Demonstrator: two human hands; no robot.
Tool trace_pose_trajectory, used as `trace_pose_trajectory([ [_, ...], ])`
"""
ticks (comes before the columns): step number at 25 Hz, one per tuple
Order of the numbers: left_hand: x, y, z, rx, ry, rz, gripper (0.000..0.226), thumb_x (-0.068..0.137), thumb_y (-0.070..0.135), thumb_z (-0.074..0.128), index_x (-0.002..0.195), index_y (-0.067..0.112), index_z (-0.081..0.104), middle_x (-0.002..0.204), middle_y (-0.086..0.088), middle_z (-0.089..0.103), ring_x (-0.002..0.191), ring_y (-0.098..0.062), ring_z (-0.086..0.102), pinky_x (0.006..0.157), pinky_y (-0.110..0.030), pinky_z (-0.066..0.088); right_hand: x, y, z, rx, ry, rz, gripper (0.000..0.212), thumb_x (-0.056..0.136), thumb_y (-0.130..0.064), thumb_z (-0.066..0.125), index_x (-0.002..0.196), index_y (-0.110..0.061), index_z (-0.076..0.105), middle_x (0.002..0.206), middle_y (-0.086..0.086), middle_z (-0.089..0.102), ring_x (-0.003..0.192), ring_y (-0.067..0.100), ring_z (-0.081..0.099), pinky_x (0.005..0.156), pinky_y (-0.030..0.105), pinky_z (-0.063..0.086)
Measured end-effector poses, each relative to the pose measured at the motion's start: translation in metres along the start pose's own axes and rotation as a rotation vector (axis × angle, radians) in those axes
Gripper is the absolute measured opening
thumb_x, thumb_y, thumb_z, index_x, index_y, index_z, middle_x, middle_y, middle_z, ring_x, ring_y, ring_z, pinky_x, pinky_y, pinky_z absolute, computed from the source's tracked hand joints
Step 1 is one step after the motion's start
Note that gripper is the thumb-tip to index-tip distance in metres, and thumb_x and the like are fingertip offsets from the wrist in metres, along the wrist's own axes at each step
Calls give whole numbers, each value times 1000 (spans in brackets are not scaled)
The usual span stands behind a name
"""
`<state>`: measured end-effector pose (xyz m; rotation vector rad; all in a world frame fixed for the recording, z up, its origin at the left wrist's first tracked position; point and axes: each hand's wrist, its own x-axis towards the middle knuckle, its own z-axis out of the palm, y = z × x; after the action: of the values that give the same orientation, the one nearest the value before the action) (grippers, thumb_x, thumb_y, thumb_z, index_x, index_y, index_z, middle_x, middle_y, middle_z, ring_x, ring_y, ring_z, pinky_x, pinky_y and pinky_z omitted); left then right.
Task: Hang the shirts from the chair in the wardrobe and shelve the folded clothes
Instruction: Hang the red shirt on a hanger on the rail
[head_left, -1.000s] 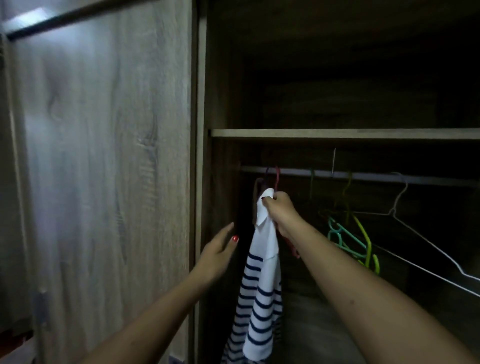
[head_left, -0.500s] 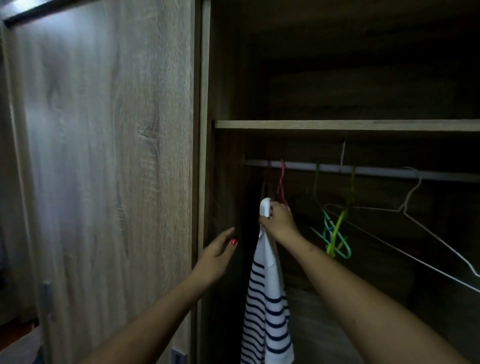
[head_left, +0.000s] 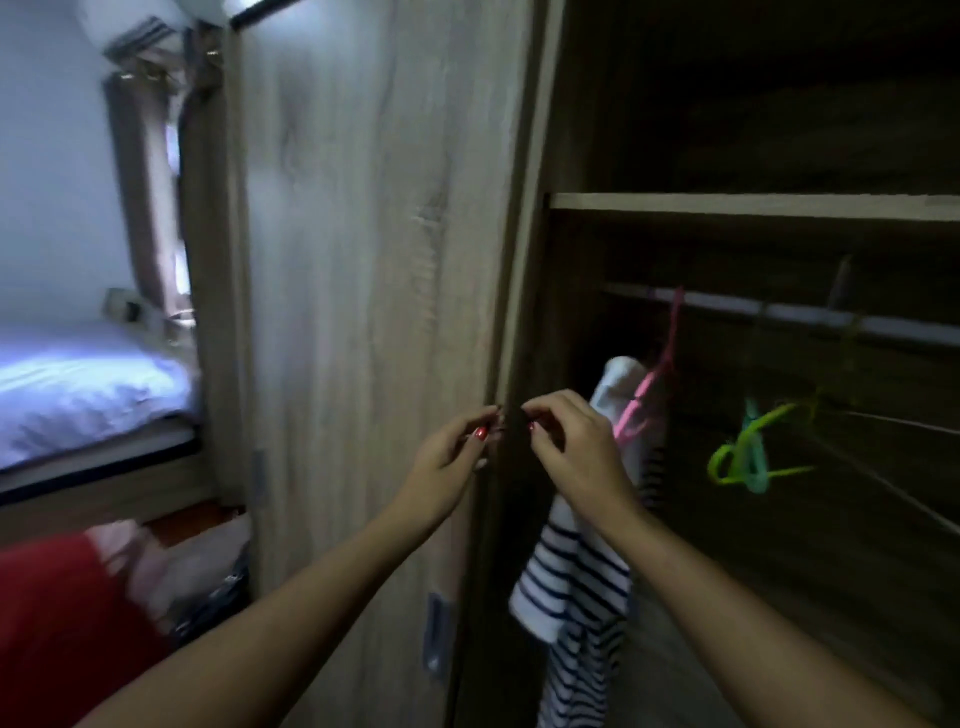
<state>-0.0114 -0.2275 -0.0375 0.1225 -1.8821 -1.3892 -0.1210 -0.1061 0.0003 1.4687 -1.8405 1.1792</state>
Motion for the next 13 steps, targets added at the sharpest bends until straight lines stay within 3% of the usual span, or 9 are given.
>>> trace_pose_trajectory([
  [4, -46, -12, -85, 43, 231, -92, 28, 100, 10, 39, 122, 12, 55, 111, -1, 65, 99, -10, 63, 80, -22, 53, -6, -49, 79, 200, -108, -40, 17, 80, 0, 59, 91, -9, 68, 89, 5, 67, 78, 7, 59, 74, 5, 41],
  [9, -115, -58, -254, 334, 463, -211, 23, 96, 6, 46, 108, 18, 61, 105, -9, 68, 82, -17, 64, 75, -28, 51, -13, -121, 213, 410, -368, -32, 17, 81, 0, 62, 90, -10, 71, 87, 5, 70, 78, 13, 64, 70, 20, 51],
  [13, -161, -93, -408, 745, 610, -352, 23, 90, 1, 53, 108, 6, 66, 108, -12, 71, 102, -25, 65, 90, -28, 44, -1, -174, 339, 473, -544, -22, 15, 80, -1, 62, 90, -9, 70, 88, 5, 69, 80, 13, 63, 70, 12, 46],
])
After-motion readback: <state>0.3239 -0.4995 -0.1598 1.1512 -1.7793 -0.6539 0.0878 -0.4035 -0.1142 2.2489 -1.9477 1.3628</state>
